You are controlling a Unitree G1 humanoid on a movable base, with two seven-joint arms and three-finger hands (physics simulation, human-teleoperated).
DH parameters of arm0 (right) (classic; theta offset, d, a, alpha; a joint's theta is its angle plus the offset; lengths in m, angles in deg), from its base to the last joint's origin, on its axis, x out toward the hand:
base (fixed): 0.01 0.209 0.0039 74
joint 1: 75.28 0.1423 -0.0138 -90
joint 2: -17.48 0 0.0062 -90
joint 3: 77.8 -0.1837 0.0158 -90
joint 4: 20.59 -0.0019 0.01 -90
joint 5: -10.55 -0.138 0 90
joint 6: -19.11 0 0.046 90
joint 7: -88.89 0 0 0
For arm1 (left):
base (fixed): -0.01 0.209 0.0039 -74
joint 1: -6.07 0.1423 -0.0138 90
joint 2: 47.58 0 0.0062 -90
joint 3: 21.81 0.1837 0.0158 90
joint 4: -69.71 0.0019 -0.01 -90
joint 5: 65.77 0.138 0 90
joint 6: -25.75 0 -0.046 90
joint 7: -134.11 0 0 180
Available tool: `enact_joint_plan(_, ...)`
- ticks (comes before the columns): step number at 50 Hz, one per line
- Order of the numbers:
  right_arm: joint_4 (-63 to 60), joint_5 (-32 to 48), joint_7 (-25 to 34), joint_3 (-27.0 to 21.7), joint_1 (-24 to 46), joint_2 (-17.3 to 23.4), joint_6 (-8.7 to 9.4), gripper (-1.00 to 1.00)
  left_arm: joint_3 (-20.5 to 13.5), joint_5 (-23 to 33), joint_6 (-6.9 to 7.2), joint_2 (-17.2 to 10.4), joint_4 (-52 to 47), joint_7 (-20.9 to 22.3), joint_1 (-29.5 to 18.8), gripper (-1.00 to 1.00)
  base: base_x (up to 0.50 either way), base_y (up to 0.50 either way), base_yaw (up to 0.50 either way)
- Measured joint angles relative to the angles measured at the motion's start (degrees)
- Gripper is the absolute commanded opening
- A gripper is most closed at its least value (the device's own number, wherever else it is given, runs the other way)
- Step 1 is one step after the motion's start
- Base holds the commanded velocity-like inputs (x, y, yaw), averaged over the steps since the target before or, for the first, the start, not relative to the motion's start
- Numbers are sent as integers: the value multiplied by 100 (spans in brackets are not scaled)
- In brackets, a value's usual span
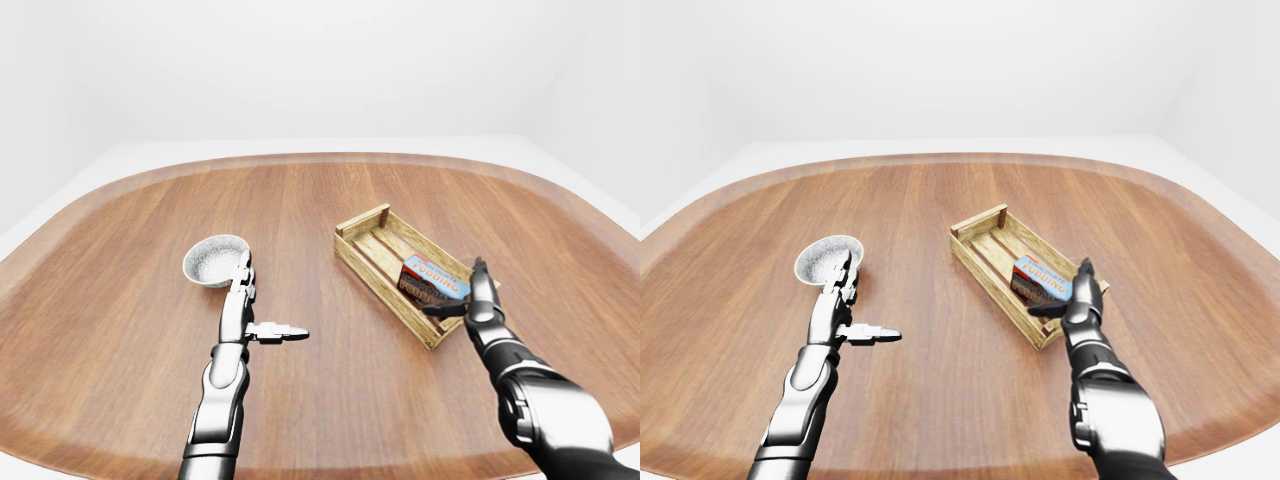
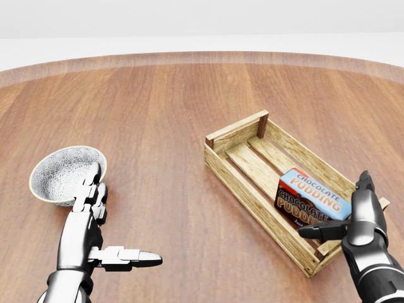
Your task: Pick up the chocolate pudding and put it in the tray.
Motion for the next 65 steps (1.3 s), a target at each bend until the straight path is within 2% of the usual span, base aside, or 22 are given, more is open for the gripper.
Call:
enact_joint_plan(12, -37, 1, 0, 18, 205, 213, 0, 100, 0, 0, 0, 0, 0, 0, 0, 100, 0, 0, 0)
enact_joint_plan(31, -253, 23, 255, 118, 917, 743, 0, 100, 0, 0, 0, 0, 0, -1, 0, 100, 0, 0, 0)
enact_joint_plan(49, -724, 185, 774, 163, 1947, 1410, 0, 100, 0, 0, 0, 0, 0, 0, 0, 100, 0, 0, 0)
enact_joint_plan(65, -1156, 275, 1232, 153, 2949, 1824, 1, 100, 0, 0, 0, 0, 0, 0, 0, 100, 0, 0, 0)
